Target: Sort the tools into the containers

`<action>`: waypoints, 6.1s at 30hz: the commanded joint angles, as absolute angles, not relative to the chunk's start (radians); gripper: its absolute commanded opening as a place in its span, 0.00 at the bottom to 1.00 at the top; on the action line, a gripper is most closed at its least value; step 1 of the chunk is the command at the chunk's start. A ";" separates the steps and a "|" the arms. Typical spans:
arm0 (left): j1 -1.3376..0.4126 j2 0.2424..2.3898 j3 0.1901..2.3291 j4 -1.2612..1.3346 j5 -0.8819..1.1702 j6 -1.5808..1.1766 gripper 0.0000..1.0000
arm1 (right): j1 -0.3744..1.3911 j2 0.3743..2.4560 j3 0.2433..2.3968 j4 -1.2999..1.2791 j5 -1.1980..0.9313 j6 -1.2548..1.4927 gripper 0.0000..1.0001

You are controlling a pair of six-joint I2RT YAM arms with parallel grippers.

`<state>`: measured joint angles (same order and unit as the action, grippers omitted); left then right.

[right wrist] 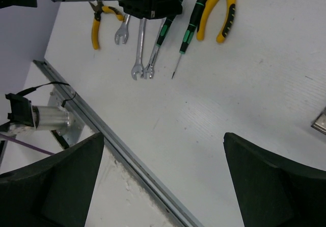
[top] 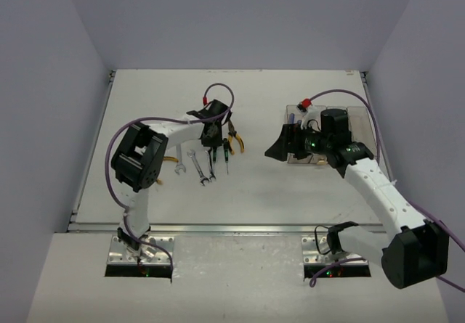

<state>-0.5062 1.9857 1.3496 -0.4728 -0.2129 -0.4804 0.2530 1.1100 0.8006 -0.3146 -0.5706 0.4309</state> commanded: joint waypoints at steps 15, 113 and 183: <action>-0.701 1.414 1.043 0.053 0.093 -0.896 0.00 | 0.466 1.356 0.778 0.265 -0.624 0.719 0.78; -0.659 1.399 0.762 0.422 0.459 -0.735 0.00 | 0.350 1.291 0.760 0.281 -0.558 0.829 0.71; -0.592 1.433 1.085 -0.625 -0.411 -0.747 0.93 | 0.291 1.260 1.084 -0.545 -0.192 0.440 0.99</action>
